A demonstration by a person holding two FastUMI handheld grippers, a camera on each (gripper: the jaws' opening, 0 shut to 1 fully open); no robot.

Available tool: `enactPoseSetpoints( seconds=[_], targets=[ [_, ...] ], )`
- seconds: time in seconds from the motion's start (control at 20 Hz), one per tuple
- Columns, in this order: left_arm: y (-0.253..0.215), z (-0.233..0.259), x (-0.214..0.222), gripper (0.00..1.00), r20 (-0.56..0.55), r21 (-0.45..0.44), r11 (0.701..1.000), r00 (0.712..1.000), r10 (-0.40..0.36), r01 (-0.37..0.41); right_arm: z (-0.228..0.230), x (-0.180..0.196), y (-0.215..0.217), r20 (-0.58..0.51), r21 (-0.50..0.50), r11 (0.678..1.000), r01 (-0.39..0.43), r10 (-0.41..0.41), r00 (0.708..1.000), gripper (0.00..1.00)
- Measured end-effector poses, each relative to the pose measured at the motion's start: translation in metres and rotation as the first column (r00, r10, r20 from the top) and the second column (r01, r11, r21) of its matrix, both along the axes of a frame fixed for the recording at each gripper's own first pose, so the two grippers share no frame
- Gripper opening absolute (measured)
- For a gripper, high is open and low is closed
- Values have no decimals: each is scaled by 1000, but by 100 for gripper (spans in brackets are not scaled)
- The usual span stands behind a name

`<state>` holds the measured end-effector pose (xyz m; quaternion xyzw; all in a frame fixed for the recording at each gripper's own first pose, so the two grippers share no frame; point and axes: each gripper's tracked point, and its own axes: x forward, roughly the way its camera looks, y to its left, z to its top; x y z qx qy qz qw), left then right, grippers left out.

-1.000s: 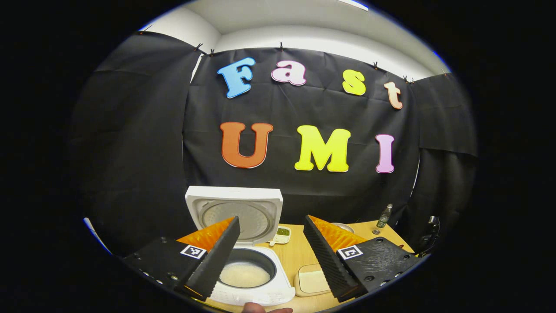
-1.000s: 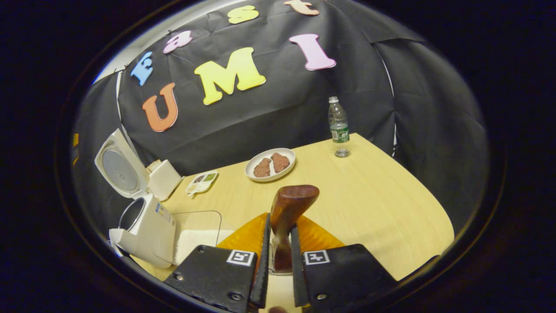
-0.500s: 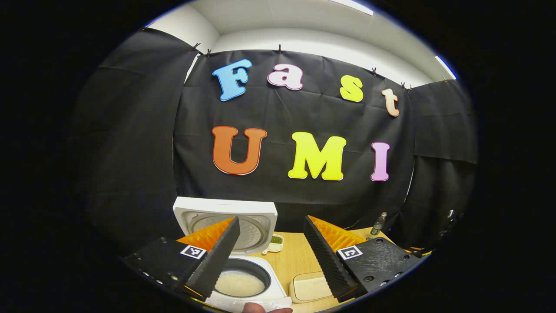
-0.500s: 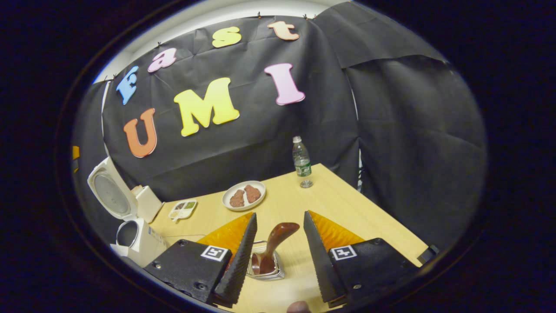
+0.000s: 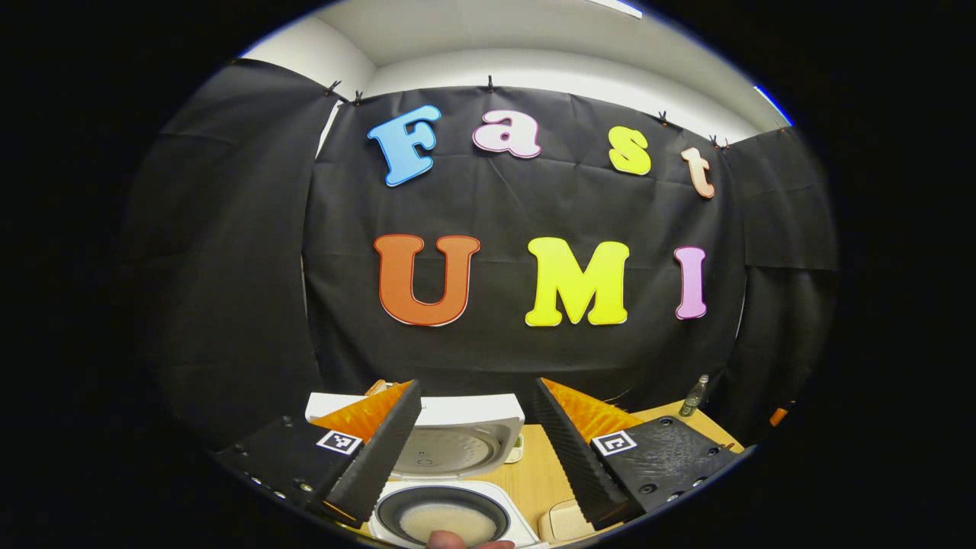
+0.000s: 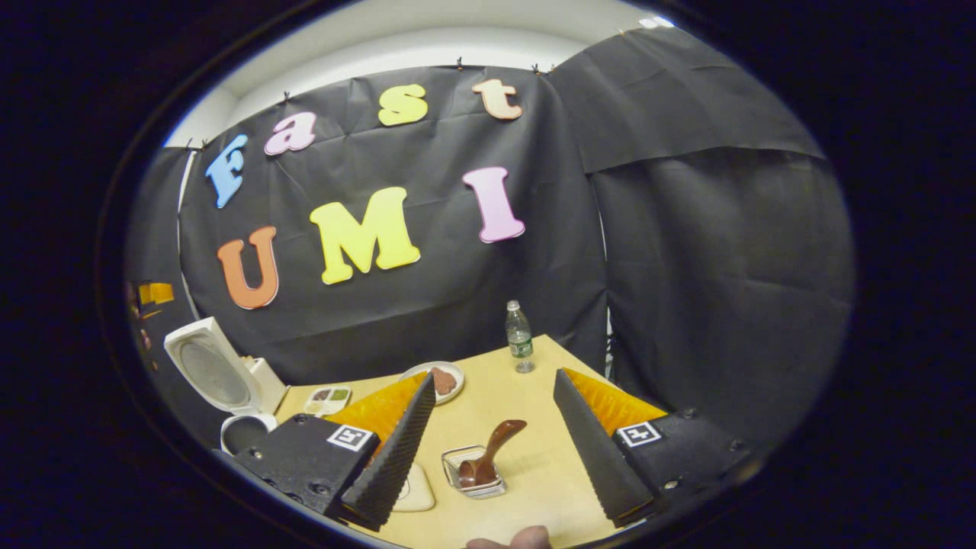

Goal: Close the left gripper, press the button to open the rice cooker; take a wooden spoon from the chopstick holder with the right hand, scoop a spoonful of rice and pour it into the rice cooker, then put the wooden spoon back into the chopstick holder.

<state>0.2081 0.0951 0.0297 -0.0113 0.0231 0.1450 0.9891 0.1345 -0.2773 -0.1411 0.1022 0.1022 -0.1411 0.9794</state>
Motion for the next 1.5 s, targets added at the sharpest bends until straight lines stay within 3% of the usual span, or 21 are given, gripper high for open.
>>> enactPoseSetpoints(
  seconds=[0.1,0.2,0.45,0.5,0.55,0.65,0.95,1.0,1.25,1.35,1.5],
  targets=[
    [11,6,9,94,-2,-12,1000,1000,11,-11,11,-1,12,5,-21,1000,-9,9,1000,100],
    [23,5,17,94,-30,-45,999,999,22,-23,20,-3,20,8,-37,999,-13,13,1000,96],
    [56,-3,32,94,-104,-123,990,993,61,-73,25,-11,51,14,-37,997,-60,61,998,100],
    [63,-8,36,94,-125,-140,987,990,63,-80,24,-11,56,8,-41,997,-71,71,997,96],
    [71,-14,41,94,-147,-145,985,986,74,-95,25,-12,59,3,-43,996,-79,79,997,100],
    [85,-28,51,95,-197,-161,980,977,83,-115,27,-15,66,-5,-52,994,-94,94,996,96],
    [85,-69,66,95,-360,-241,957,931,69,-164,28,-24,68,-27,-72,992,-106,104,994,100],
    [83,-72,64,97,-376,-249,954,925,63,-166,27,-24,69,-34,-71,991,-115,112,993,96],
    [56,-91,26,97,-454,-212,963,889,53,-165,38,-8,72,-21,-64,980,-188,187,982,96],
    [34,-103,3,97,-478,-247,954,878,33,-171,42,2,77,-6,-53,970,-238,238,971,100],
    [9,-139,-38,96,-524,-307,929,851,17,-207,41,17,80,-4,-69,946,-318,318,948,96]
  ],
)
